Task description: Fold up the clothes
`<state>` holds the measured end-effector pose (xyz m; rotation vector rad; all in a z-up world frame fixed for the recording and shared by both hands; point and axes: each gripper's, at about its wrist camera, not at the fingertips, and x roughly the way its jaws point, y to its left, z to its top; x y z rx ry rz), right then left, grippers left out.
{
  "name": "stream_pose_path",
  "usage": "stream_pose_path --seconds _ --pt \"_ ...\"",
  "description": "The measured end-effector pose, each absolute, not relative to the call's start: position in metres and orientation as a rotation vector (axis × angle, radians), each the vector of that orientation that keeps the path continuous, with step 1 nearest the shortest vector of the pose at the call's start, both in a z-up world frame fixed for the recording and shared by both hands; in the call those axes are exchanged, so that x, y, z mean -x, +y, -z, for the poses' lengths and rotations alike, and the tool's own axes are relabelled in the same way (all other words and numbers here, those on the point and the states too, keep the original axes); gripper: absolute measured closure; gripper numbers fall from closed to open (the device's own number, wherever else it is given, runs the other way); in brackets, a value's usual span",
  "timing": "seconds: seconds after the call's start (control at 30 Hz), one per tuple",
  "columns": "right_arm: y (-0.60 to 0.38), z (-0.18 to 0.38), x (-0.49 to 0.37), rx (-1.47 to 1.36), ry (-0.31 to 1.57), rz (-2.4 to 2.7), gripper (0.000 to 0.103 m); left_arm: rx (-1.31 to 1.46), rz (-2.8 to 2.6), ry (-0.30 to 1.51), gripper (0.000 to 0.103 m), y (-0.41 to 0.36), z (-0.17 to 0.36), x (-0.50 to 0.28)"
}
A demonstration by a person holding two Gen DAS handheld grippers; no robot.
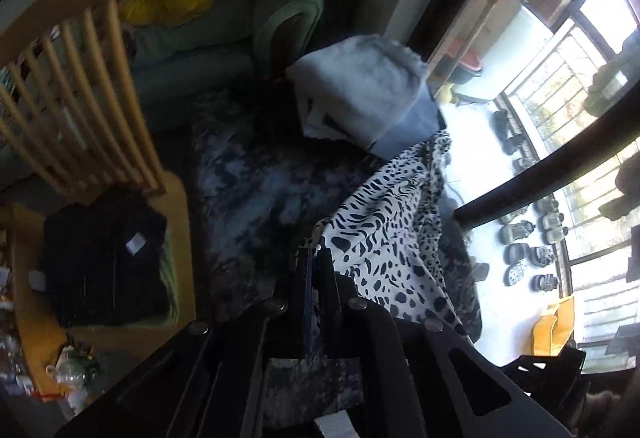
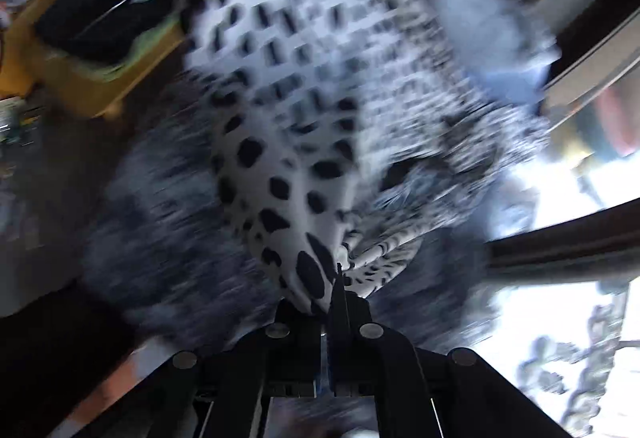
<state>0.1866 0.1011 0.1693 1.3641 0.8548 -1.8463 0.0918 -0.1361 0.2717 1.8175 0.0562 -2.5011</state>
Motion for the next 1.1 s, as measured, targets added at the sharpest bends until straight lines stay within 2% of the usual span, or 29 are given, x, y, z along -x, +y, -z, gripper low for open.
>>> stream_pose_path --seconds 0.1,0.27,0.4,0.47,0.6,0.67,0.73,0.87,0.9,0.93,0.97,1.0,1.1 --pt "0.089 -0.114 -0.219 -1.441 0.815 1.757 0.102 -1.839 2.385 0.036 0.103 -0.156 -0.231 -0.113" --pt "0.062 -0.021 -0.24 -1.522 0.843 1.618 0.102 -1.918 2.165 0.167 0.103 -0.193 -0.158 -0.14" --pt "0.059 0.011 -0.236 -1.516 0.904 1.546 0.102 -2.015 2.083 0.15 0.103 -0.19 -0.118 -0.154" --pt "0.06 0.018 -0.233 -1.557 0.895 1.534 0.101 -2.09 2.066 0.226 0.102 -0.189 -0.096 -0.156" --pt "0.086 0.021 -0.22 -1.62 0.904 1.573 0.101 -2.145 2.023 0.384 0.091 -0.198 -0.048 -0.148" --pt "0.097 0.024 -0.215 -1.64 0.915 1.595 0.101 -2.128 2.016 0.475 0.083 -0.203 -0.027 -0.137" --pt "0.105 0.027 -0.211 -1.663 0.903 1.605 0.101 -2.123 1.999 0.536 0.067 -0.21 -0.002 -0.124" --pt "0.125 0.021 -0.209 -1.664 0.917 1.626 0.1 -2.102 1.963 0.503 0.051 -0.222 0.032 -0.108" --pt "0.13 0.016 -0.209 -1.66 0.926 1.624 0.1 -2.032 1.927 0.549 0.046 -0.222 0.037 -0.108" --pt "0.133 0.016 -0.211 -1.661 0.936 1.62 0.095 -2.044 1.919 0.54 0.043 -0.223 0.044 -0.107" --pt "0.135 0.016 -0.213 -1.659 0.947 1.619 0.084 -2.06 1.907 0.537 0.043 -0.224 0.05 -0.105" --pt "0.136 0.016 -0.215 -1.649 0.956 1.623 0.08 -2.073 1.89 0.536 0.043 -0.225 0.054 -0.104" --pt "0.133 0.005 -0.216 -1.599 0.956 1.65 0.074 -2.1 1.844 0.572 0.043 -0.227 0.058 -0.103"
